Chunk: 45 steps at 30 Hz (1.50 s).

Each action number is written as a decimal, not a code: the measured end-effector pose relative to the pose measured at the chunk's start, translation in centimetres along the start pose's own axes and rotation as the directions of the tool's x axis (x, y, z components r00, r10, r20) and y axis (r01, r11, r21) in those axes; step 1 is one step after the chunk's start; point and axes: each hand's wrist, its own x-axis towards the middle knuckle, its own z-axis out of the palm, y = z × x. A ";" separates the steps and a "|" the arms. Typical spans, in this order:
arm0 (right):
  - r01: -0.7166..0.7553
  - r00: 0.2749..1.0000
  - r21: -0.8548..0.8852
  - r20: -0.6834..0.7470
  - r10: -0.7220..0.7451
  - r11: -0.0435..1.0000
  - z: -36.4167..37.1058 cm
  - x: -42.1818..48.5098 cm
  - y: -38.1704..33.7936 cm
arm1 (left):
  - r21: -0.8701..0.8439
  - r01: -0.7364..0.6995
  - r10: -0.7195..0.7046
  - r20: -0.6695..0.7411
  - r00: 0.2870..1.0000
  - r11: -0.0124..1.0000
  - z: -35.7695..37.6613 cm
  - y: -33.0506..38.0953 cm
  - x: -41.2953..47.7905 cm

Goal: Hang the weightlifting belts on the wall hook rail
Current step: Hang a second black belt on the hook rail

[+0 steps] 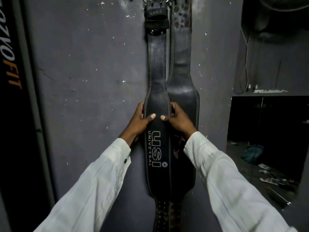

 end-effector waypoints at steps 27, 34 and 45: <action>-0.098 0.995 0.056 0.015 0.097 0.994 3.0 -8.6 7.9 | -0.023 0.075 -0.076 -0.040 0.996 0.997 1.1 -6.2 -6.4; -0.096 0.995 0.101 0.025 0.094 0.990 3.4 -11.1 9.9 | -0.071 0.111 -0.111 -0.002 0.994 0.991 1.1 -8.7 -9.4; -0.228 0.973 0.135 0.072 0.220 0.964 4.0 -15.2 13.0 | 0.033 0.182 -0.183 0.028 0.983 0.983 1.3 -12.4 -13.0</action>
